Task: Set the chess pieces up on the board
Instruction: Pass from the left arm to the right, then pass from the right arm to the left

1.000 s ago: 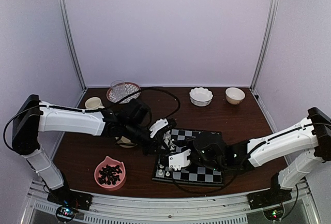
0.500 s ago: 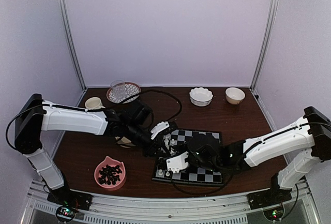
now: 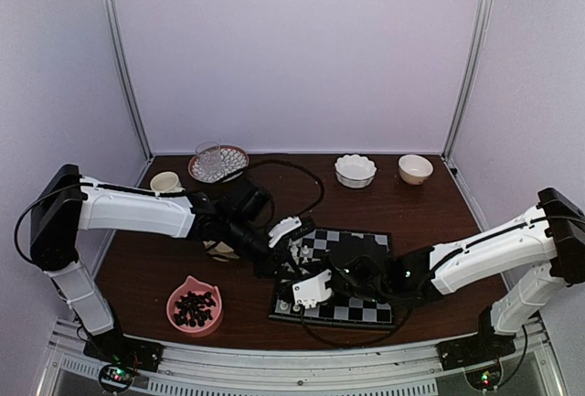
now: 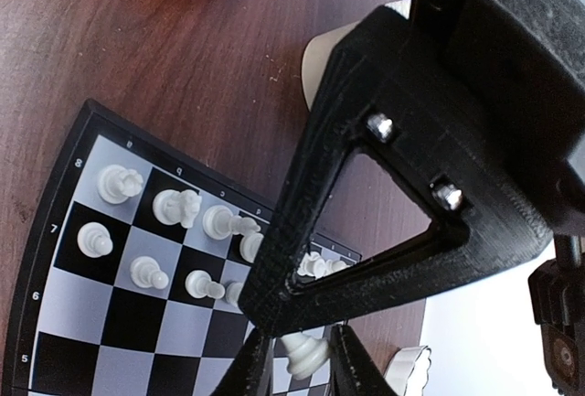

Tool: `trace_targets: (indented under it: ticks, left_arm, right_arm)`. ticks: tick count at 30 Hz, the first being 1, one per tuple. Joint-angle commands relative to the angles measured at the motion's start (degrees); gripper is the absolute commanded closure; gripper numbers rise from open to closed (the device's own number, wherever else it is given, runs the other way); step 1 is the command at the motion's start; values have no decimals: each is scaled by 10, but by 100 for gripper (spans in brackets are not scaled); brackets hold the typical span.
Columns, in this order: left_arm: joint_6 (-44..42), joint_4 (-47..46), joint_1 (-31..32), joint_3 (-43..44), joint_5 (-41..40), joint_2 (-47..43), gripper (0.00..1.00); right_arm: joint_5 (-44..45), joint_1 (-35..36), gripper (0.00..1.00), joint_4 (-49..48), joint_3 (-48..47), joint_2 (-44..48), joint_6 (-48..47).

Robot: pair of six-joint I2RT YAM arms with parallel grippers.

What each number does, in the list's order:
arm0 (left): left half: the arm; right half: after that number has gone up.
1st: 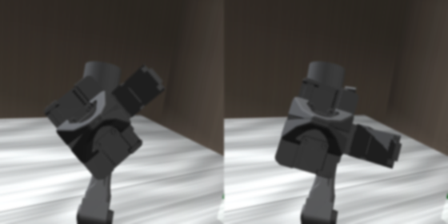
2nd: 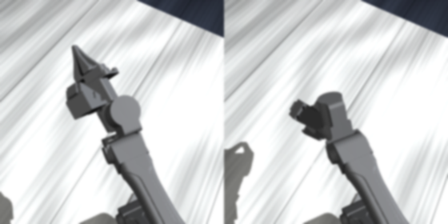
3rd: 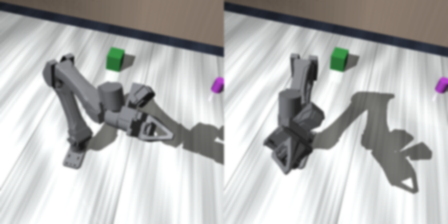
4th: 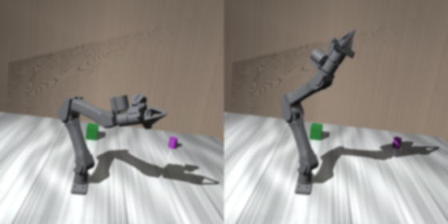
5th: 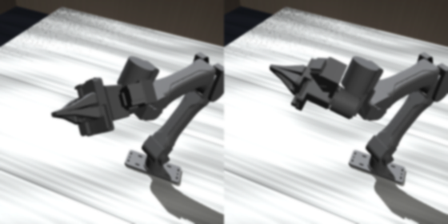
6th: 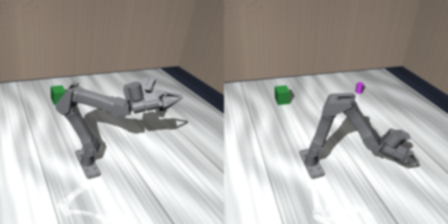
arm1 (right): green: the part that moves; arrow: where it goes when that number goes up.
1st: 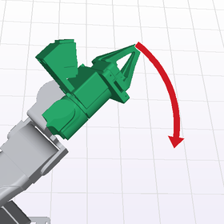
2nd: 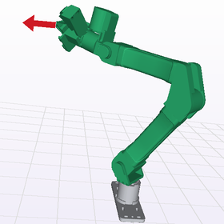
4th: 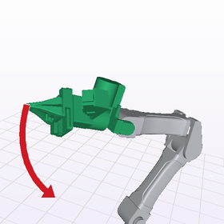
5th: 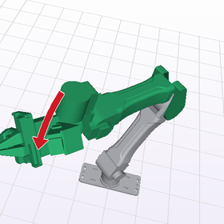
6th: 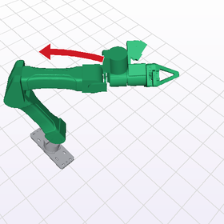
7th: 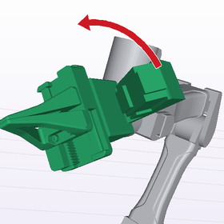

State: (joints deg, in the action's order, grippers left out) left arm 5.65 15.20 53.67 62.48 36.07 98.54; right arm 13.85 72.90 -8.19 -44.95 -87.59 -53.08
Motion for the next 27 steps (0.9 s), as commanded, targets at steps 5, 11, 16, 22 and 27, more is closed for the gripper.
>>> trace_targets:
  ticks: [5, 11, 16, 22, 27]
  left_arm:
    - [-3, 0, -1, 18, 11, 4, 92]
    - [-1, -24, -1, -4, -10, -22, 81]
    - [3, -66, -2, -45, -30, -66, 67]
    - [4, -138, -2, -115, -64, -138, 60]
    - [-16, -223, -1, -197, -108, -241, 58]
  right_arm:
    - [-12, 4, 81, 32, -24, -15, 2]
    - [-4, 3, 87, 29, -22, -5, 17]
    - [-23, -5, 92, 10, -8, 19, 45]
    - [-81, -34, 93, -8, 13, 64, 99]
    - [-171, -64, 93, -33, 30, 104, 173]
